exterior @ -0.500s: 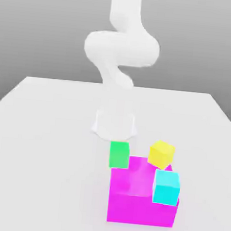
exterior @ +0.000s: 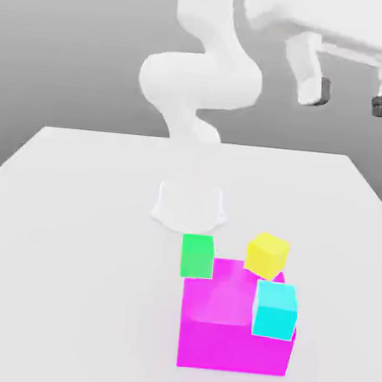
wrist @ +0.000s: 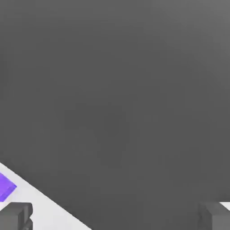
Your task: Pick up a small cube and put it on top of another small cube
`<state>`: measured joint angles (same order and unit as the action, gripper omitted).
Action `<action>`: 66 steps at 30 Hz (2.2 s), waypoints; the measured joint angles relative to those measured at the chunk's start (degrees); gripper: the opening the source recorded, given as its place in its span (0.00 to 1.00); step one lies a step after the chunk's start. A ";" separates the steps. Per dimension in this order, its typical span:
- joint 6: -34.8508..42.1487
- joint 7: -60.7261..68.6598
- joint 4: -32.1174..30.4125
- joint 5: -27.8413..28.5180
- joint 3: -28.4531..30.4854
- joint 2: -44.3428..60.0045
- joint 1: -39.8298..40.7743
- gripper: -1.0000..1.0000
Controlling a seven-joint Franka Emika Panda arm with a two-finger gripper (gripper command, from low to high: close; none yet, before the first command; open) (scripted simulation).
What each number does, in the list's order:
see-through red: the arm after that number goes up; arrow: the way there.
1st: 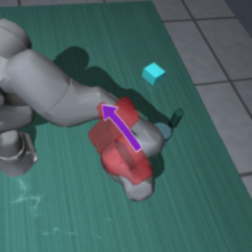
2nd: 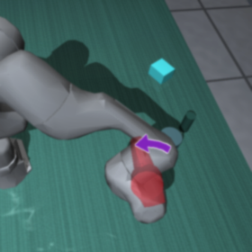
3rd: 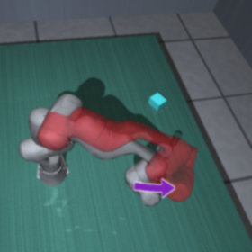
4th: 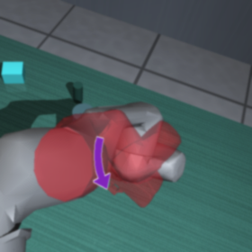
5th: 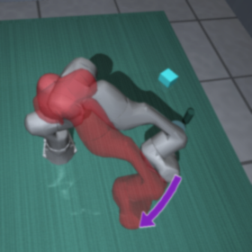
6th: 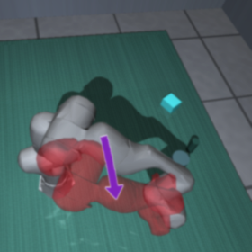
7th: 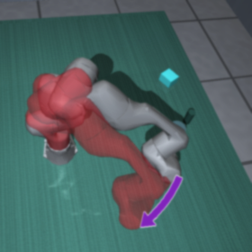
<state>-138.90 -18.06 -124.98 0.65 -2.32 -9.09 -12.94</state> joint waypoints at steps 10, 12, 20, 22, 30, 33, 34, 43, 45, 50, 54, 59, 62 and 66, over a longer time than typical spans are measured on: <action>-3.98 14.37 3.85 2.27 -3.61 20.84 -5.29 0.50; -4.77 16.87 4.63 3.27 -4.50 25.04 -6.06 0.50; -10.44 22.80 8.02 8.02 -5.83 41.87 -9.29 0.50; -12.85 22.43 8.81 8.72 -5.20 45.17 -9.83 0.00; -11.59 22.75 8.45 8.34 -5.52 43.69 -9.62 0.00; -7.53 23.48 6.90 7.03 -6.54 38.06 -8.82 0.00; -6.78 23.09 5.64 6.46 -6.63 36.01 -8.62 0.00; -2.09 17.29 -8.17 1.28 -6.28 17.13 -7.39 0.00; -1.07 15.87 -11.29 0.26 -6.18 12.93 -7.05 0.00; 1.50 12.16 -19.09 -1.99 -5.55 2.45 -6.82 0.00; 3.58 9.03 -25.32 -3.53 -5.34 -5.91 -6.38 0.00; 6.22 5.03 -33.11 -5.32 -5.34 -16.36 -5.60 0.00; 7.58 2.67 -37.70 -6.37 -5.49 -22.32 -5.06 0.00; 0.18 2.00 -41.12 -6.94 -6.29 -18.34 -4.60 0.00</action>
<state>-138.72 -16.07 -166.10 -6.29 -8.61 -27.43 -17.54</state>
